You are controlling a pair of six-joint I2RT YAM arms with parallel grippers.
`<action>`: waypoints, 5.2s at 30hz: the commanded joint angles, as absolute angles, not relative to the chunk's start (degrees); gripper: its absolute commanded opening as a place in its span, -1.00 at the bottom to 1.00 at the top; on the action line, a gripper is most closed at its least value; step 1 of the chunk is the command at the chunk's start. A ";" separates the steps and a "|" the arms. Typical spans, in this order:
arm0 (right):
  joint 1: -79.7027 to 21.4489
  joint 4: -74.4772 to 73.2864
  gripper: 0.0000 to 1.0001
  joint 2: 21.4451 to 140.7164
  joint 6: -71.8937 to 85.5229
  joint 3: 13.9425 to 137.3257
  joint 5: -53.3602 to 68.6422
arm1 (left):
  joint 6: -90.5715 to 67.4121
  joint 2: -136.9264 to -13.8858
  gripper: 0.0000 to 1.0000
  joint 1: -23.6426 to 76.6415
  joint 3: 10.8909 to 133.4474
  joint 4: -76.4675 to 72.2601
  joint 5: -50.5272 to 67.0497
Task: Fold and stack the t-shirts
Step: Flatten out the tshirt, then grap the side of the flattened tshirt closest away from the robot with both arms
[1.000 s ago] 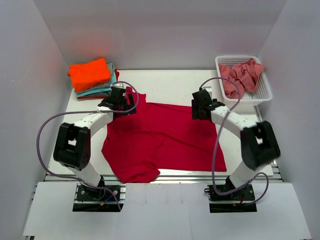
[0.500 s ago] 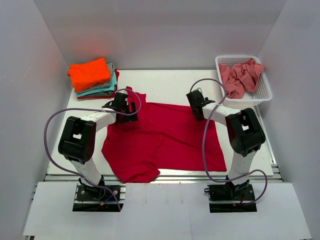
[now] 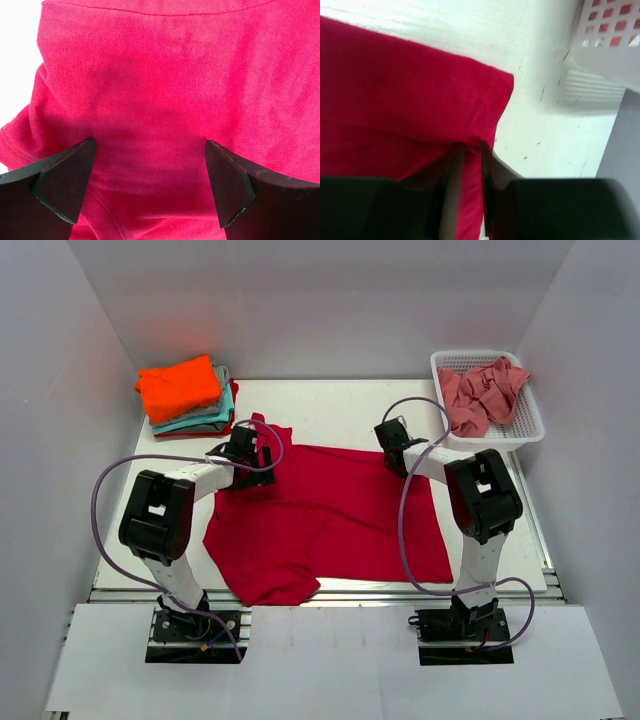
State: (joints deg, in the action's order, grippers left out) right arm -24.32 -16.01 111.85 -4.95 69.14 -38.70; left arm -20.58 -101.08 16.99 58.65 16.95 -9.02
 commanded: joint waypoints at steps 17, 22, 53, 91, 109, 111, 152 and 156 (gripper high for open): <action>-19.69 -12.82 -1.00 122.16 -7.91 92.34 -40.69 | -20.57 -104.77 1.00 16.79 64.51 18.46 -12.22; -17.49 -20.81 -0.75 130.95 -5.10 104.40 -43.86 | -20.04 -105.29 1.00 16.79 65.65 18.98 -12.92; -17.41 -19.77 0.79 114.87 17.14 82.26 -5.01 | -22.68 -116.09 1.00 14.51 78.03 17.75 -14.50; -16.53 -13.46 0.79 98.89 18.54 79.30 -9.31 | -23.61 -95.74 1.00 14.68 75.22 34.19 -4.05; -15.65 -17.31 0.79 79.54 31.55 52.13 -22.68 | -32.96 -69.61 0.62 26.27 35.78 42.11 14.24; -15.38 -18.19 0.79 78.32 31.73 50.72 -22.06 | -32.96 -71.62 0.54 26.81 35.07 41.57 13.72; -10.81 -23.29 -1.00 75.50 33.93 34.37 -12.14 | -31.30 -68.38 -1.00 28.21 41.39 48.96 4.12; -11.25 -21.89 -1.00 74.53 31.03 34.01 -10.73 | -28.22 -66.45 -1.00 28.21 43.33 48.61 6.15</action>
State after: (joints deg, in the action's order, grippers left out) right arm -10.96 -23.77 75.33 33.17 35.44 -12.60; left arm -31.07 -69.10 28.21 40.95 48.93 2.72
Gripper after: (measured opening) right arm 0.007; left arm 0.018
